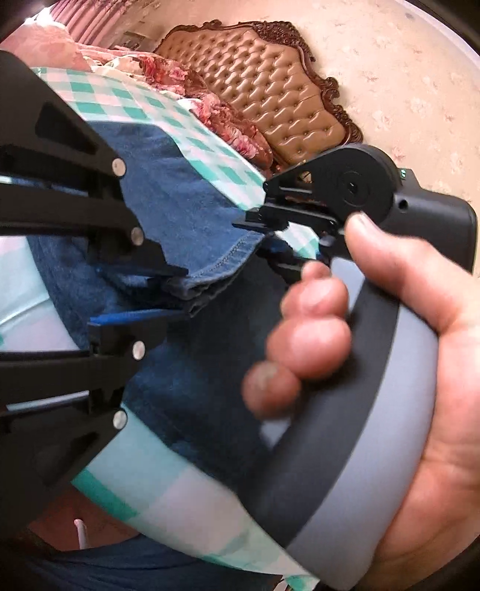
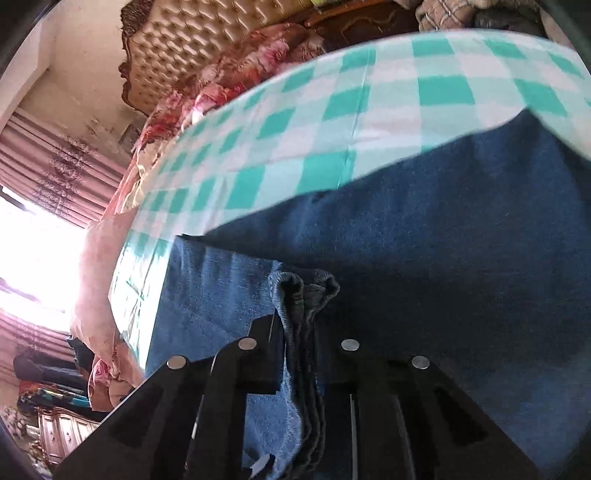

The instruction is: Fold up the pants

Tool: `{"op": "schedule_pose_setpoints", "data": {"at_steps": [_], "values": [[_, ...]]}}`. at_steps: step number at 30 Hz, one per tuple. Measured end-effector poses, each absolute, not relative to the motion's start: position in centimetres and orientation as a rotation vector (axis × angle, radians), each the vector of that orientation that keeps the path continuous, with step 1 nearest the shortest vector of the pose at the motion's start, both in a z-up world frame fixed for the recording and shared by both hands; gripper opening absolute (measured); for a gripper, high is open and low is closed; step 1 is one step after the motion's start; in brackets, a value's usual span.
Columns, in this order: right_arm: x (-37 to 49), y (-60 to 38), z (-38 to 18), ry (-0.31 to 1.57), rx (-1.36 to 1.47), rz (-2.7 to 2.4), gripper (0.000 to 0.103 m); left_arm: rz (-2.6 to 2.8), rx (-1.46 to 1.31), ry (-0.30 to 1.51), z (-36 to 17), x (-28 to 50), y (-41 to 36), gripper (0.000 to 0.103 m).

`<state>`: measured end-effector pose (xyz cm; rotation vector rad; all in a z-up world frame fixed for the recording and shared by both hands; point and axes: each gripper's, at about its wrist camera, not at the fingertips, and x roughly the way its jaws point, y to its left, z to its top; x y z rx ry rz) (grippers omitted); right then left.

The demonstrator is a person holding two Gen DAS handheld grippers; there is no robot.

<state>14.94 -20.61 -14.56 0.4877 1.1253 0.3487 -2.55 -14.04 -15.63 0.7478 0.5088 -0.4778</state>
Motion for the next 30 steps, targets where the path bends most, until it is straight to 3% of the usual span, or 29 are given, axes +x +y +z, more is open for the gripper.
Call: {"op": "schedule_pose_setpoints", "data": {"at_steps": [5, 10, 12, 13, 14, 18, 21, 25, 30], "values": [[13.4, -22.5, -12.5, 1.07, 0.405, 0.265, 0.014, -0.522, 0.753, 0.456, -14.5, -3.7, -16.0, 0.015], [13.2, -23.9, -14.6, 1.116, 0.39, 0.226, 0.014, -0.579, 0.77, 0.494, -15.8, -4.3, -17.7, 0.016], [13.2, -24.2, -15.5, 1.127, 0.375, 0.183, 0.019, -0.618, 0.751, 0.529, -16.2, -4.3, -18.0, 0.031], [13.1, -24.5, -15.7, 1.123, 0.377, 0.163, 0.023, -0.633, 0.706, 0.538, -15.8, -4.5, -17.8, 0.044], [13.1, -24.8, -15.8, 1.119, 0.381, 0.151, 0.029, -0.643, 0.668, 0.543, -15.4, -4.5, -17.4, 0.049], [12.3, -25.4, -14.5, 1.051, 0.332, 0.078, 0.043, -0.64, 0.445, 0.57, -12.3, -4.0, -13.6, 0.049], [10.8, -25.1, -12.2, 0.948, 0.232, -0.036, 0.045, -0.526, 0.256, 0.597, -10.4, -2.1, -8.7, 0.048], [8.9, -21.1, -10.6, 0.865, 0.1, 0.027, 0.044, -0.318, 0.105, 0.677, -9.9, 3.4, -1.7, 0.026], [8.0, -15.8, -13.7, 0.922, -0.066, 0.095, 0.044, -0.316, 0.048, 0.793, -10.7, 9.5, 0.8, 0.02]]}}
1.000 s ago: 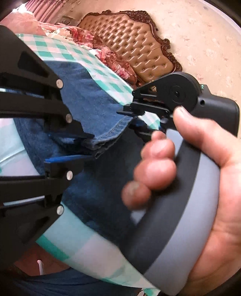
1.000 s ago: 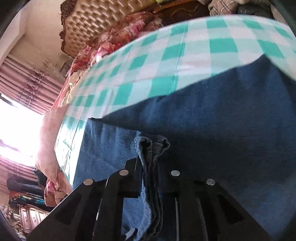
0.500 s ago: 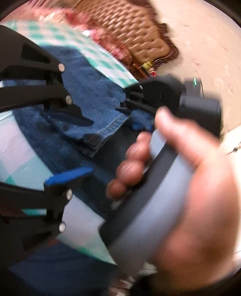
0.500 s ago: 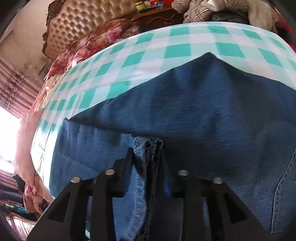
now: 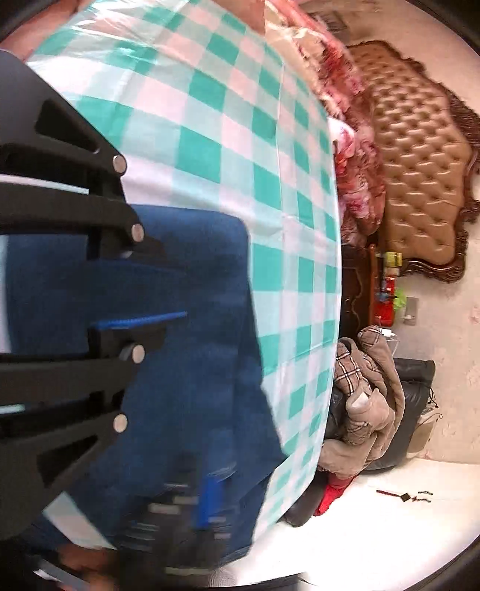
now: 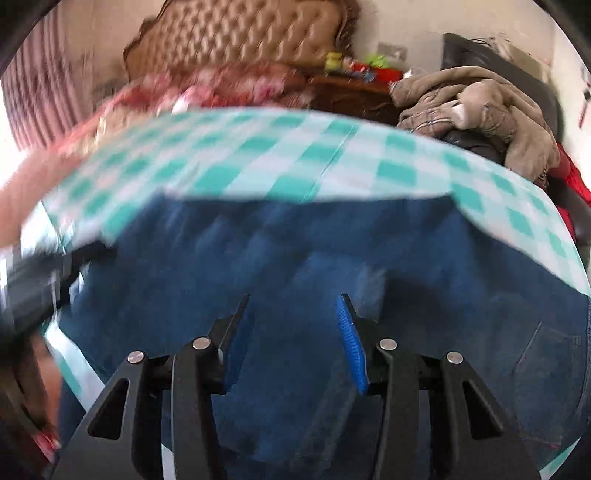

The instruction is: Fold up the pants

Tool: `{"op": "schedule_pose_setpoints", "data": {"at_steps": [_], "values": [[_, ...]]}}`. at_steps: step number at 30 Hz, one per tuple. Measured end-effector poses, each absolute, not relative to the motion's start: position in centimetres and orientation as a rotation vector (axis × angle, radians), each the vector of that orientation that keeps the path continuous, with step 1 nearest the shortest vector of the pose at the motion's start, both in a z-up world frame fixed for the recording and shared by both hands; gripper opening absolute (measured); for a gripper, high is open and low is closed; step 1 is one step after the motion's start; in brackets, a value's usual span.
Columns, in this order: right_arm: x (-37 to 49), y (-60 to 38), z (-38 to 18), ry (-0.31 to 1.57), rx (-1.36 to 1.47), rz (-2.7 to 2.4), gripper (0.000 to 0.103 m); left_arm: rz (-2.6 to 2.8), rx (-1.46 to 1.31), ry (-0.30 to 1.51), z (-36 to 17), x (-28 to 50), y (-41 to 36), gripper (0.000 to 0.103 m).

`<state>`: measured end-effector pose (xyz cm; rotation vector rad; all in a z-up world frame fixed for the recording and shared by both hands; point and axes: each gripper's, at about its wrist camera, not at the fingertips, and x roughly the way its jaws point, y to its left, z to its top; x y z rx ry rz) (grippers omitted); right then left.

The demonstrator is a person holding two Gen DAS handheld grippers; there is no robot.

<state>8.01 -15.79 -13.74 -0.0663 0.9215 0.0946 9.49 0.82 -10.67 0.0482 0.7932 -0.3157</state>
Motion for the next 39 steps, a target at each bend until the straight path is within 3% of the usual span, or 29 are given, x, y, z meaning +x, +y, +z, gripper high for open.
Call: {"op": "schedule_pose_setpoints", "data": {"at_steps": [6, 8, 12, 16, 24, 26, 30, 35, 39], "values": [[7.5, -15.6, -16.5, 0.938, -0.123, 0.071, 0.043, -0.33, 0.06, 0.969, -13.9, 18.7, 3.0, 0.02], [7.7, -15.6, -16.6, 0.941, -0.119, 0.071, 0.043, -0.333, 0.035, 0.987, -14.8, 19.5, 4.1, 0.01], [7.3, -15.6, -16.5, 0.936, -0.126, 0.067, 0.043, -0.294, -0.002, 0.973, -14.5, 20.1, 5.8, 0.006], [6.9, -15.7, -16.3, 0.935, -0.12, 0.077, 0.043, -0.325, -0.129, 0.879, -12.3, 15.7, 8.1, 0.017], [6.6, -15.6, -16.3, 0.928, -0.132, 0.077, 0.044, -0.192, 0.003, 0.878, -15.7, 6.3, 9.1, 0.018], [6.8, -15.7, -16.1, 0.945, -0.128, 0.077, 0.044, -0.177, -0.02, 0.87, -15.2, 5.5, 9.6, 0.024], [6.2, -16.8, -13.8, 0.898, -0.064, 0.058, 0.052, -0.245, -0.136, 0.824, -13.8, 4.3, 10.5, 0.033], [6.4, -18.1, -15.3, 0.961, -0.096, -0.015, 0.052, -0.227, -0.075, 0.88, -15.7, 4.0, 9.4, 0.036], [6.3, -19.2, -16.2, 0.96, -0.077, -0.025, 0.065, -0.224, -0.139, 0.857, -15.3, 3.9, 10.3, 0.045]]}}
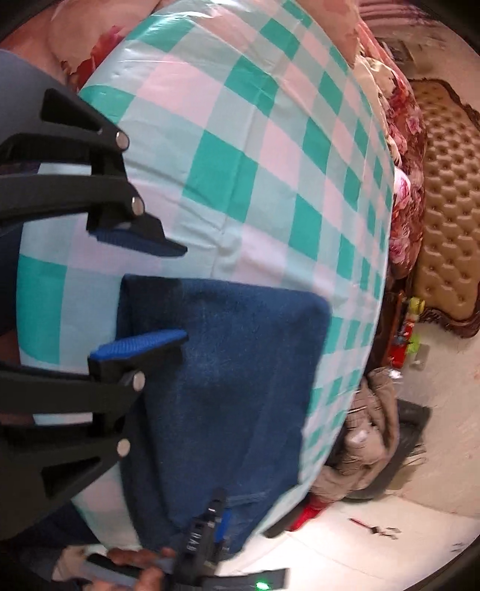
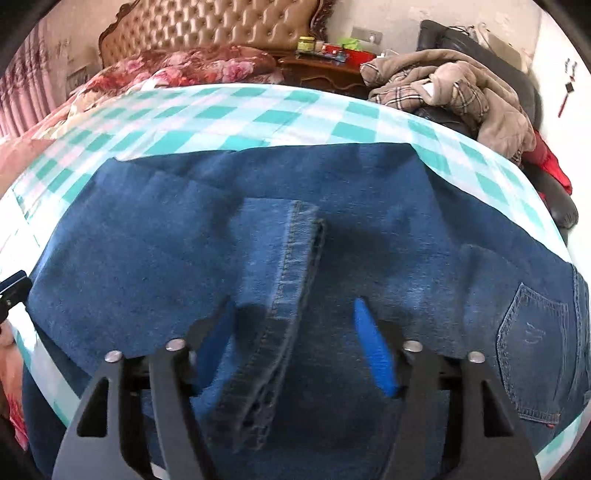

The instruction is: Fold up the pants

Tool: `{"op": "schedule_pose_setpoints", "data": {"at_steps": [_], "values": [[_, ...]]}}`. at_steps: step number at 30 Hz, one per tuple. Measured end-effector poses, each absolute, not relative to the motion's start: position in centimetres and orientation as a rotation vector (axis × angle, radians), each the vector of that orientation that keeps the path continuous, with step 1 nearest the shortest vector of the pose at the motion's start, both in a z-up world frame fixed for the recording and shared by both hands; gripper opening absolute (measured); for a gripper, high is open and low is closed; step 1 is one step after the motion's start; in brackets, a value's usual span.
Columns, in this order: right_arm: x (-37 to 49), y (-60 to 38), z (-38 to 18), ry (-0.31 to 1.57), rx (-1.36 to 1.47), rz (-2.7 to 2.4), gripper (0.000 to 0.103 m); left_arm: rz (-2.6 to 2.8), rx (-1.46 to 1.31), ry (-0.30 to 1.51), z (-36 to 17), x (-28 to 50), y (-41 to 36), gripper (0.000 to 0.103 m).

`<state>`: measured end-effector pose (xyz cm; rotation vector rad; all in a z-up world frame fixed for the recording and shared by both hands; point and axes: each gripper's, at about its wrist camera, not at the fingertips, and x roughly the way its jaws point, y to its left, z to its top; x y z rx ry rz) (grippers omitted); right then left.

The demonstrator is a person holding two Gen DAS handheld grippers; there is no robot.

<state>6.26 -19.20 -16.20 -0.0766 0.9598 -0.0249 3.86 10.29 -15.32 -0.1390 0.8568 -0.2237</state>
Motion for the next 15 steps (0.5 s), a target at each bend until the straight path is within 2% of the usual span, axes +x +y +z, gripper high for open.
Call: {"op": "schedule_pose_setpoints", "data": {"at_steps": [4, 10, 15], "values": [[6.3, -19.2, -16.4, 0.951, -0.085, -0.028, 0.068, -0.24, -0.25, 0.882, -15.7, 4.6, 11.3, 0.049], [6.5, -19.3, -16.0, 0.965, -0.074, -0.047, 0.069, -0.237, -0.188, 0.877, -16.1, 4.4, 10.4, 0.049], [6.7, -18.5, -11.9, 0.883, 0.018, 0.028, 0.069, -0.28, -0.2, 0.881, -16.2, 4.3, 10.3, 0.032]]}}
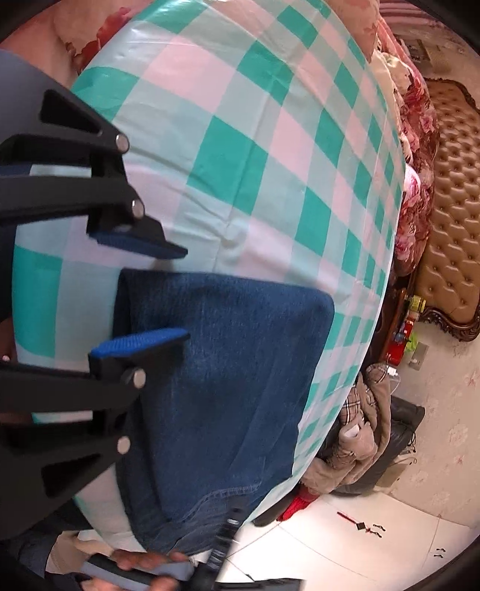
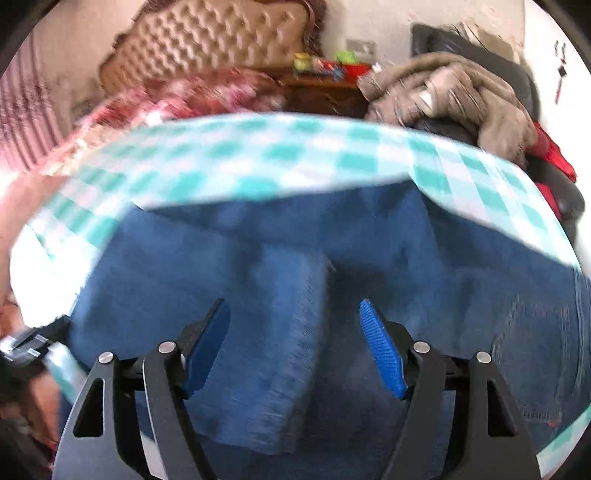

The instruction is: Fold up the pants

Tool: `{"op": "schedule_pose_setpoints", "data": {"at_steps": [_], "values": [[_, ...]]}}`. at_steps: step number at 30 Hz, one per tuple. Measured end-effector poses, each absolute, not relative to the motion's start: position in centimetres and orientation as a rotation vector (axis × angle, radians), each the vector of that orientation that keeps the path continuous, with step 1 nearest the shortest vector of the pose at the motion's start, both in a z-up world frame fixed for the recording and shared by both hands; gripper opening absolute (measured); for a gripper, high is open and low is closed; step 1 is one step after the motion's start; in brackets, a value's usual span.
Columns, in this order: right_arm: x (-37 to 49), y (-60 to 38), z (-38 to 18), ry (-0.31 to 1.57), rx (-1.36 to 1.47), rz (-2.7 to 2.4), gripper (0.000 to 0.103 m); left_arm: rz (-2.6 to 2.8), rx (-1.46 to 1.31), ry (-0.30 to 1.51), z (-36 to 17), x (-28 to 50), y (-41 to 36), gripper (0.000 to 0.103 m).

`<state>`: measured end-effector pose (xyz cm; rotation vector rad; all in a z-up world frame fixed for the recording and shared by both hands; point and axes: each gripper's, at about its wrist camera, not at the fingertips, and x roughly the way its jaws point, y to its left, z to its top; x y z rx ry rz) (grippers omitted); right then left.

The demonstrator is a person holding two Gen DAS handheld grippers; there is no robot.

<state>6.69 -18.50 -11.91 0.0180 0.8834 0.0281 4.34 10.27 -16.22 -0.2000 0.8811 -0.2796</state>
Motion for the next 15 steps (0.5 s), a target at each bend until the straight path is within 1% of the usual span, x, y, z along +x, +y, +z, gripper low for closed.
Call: {"op": "schedule_pose_setpoints", "data": {"at_steps": [1, 2, 3, 5, 6, 8, 13, 15], "values": [[7.0, -17.7, -11.1, 0.873, 0.01, 0.057, 0.069, -0.287, -0.217, 0.883, -16.3, 4.4, 10.3, 0.031], [7.4, -16.8, -10.7, 0.874, -0.001, 0.078, 0.062, -0.29, -0.236, 0.884, -16.4, 4.4, 10.6, 0.031], [8.0, -15.8, -10.4, 0.88, -0.015, 0.104, 0.052, -0.295, -0.254, 0.885, -16.4, 4.5, 10.8, 0.031], [8.9, -14.2, -10.6, 0.899, -0.035, 0.144, 0.043, -0.312, -0.333, 0.894, -16.6, 4.6, 11.6, 0.031], [9.4, -13.5, -10.9, 0.909, -0.045, 0.161, 0.04, -0.317, -0.354, 0.897, -16.7, 4.6, 11.9, 0.031], [10.7, -12.6, -11.9, 0.935, -0.069, 0.154, 0.036, -0.312, -0.367, 0.895, -16.6, 4.5, 12.1, 0.037], [11.8, -13.2, -15.7, 1.037, -0.1, 0.09, 0.036, -0.325, -0.38, 0.905, -16.6, 4.0, 12.3, 0.038], [11.5, -13.4, -16.3, 1.02, -0.103, 0.098, 0.036, -0.326, -0.386, 0.91, -16.6, 3.9, 12.4, 0.038]]}}
